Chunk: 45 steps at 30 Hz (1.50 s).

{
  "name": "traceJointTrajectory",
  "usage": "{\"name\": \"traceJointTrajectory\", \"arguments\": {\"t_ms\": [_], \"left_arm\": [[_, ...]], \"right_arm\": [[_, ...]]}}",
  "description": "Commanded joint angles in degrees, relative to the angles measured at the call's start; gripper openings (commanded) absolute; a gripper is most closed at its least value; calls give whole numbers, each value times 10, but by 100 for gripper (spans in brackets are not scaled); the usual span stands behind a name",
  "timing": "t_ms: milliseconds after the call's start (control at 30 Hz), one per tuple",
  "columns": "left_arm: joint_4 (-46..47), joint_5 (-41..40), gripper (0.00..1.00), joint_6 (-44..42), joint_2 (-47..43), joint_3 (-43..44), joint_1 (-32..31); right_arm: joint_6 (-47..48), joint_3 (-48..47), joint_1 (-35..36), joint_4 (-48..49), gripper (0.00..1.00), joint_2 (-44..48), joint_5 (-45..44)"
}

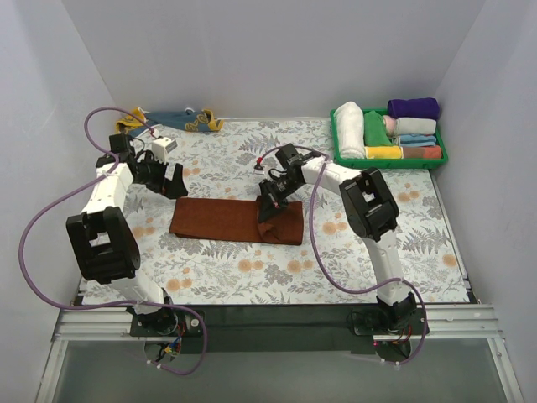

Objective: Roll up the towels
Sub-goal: Fold the towel

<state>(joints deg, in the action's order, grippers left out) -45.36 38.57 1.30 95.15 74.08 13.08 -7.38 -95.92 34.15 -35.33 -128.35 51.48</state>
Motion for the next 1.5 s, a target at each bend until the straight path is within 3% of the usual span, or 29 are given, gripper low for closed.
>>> {"name": "traceJointTrajectory", "arguments": {"t_ms": [0,33,200,367,500,567,667,800,1167,1300,1433,1467], "left_arm": [[6,4,97,-6,-4,-6,5],[7,4,97,-7,-3,-6,5],[0,19,97,-3,-1,5,4],[-7,44,97,-10,-8,12,5],[-3,55,94,-24,-19,5,5],[1,56,90,-22,-19,3,5],[3,56,83,-17,-15,2,4],[3,49,77,4,-3,0,5],[9,25,76,13,1,-39,5],[12,2,81,22,1,-55,5],[32,-45,78,43,7,-57,5],[35,-61,76,47,11,-55,4]], "right_arm": [[-4,-23,2,13,1,-22,24],[-4,-30,4,12,12,-25,33],[-5,-62,6,12,34,-15,55],[-2,-96,4,8,37,28,103],[16,-53,-16,6,28,78,72],[42,-25,-37,-3,11,94,-5],[71,-15,-52,-18,1,87,-55],[112,-13,-54,-32,1,51,-88],[105,-96,-17,-30,2,-64,-101],[110,-112,-15,-37,13,-48,-81],[140,-103,-36,-83,37,36,-67],[152,-100,-47,-92,38,50,-75]]}}
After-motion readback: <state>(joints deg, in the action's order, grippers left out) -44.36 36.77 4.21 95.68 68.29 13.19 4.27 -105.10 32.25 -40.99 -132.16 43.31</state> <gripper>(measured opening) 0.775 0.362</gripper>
